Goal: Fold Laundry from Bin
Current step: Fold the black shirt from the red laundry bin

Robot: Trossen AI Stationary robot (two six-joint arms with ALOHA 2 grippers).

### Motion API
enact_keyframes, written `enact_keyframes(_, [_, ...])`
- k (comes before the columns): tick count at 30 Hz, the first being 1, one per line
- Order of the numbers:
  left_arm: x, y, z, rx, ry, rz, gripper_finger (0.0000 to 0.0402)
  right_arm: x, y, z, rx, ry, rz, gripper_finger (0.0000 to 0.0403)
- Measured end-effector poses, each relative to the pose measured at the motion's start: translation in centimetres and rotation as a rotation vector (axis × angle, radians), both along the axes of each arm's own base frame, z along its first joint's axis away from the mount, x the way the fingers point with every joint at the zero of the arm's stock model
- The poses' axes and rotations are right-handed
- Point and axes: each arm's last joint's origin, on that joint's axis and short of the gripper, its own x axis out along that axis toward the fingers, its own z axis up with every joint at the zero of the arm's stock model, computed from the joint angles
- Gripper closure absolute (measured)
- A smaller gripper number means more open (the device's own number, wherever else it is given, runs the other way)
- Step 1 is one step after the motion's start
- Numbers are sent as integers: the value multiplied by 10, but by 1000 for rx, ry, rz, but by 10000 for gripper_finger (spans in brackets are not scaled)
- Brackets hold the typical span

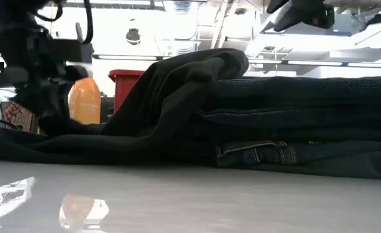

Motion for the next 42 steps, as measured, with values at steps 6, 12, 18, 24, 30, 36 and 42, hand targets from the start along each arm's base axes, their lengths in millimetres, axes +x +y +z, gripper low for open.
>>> enact_keyframes(6, [9,1,35,67,19,29,400,5,13,8,-25,-109,110,200])
enact_keyframes(12, [8,0,98,17,-25,10,401,12,47,17,-64,-266,374,200])
enact_keyframes(18, [-13,7,148,-106,-78,-3,401,42,76,-22,-190,-194,503,200])
enact_keyframes(24, [-29,11,148,-207,-10,65,401,81,78,-50,-287,-88,489,212])
enact_keyframes(30, [-39,4,105,-172,97,152,401,92,69,-50,-246,-38,470,236])
enact_keyframes(36, [-56,3,54,-158,158,310,401,91,55,-55,-223,48,415,249])
enact_keyframes(42, [-55,1,29,-222,90,358,401,98,41,-53,-218,25,371,255])
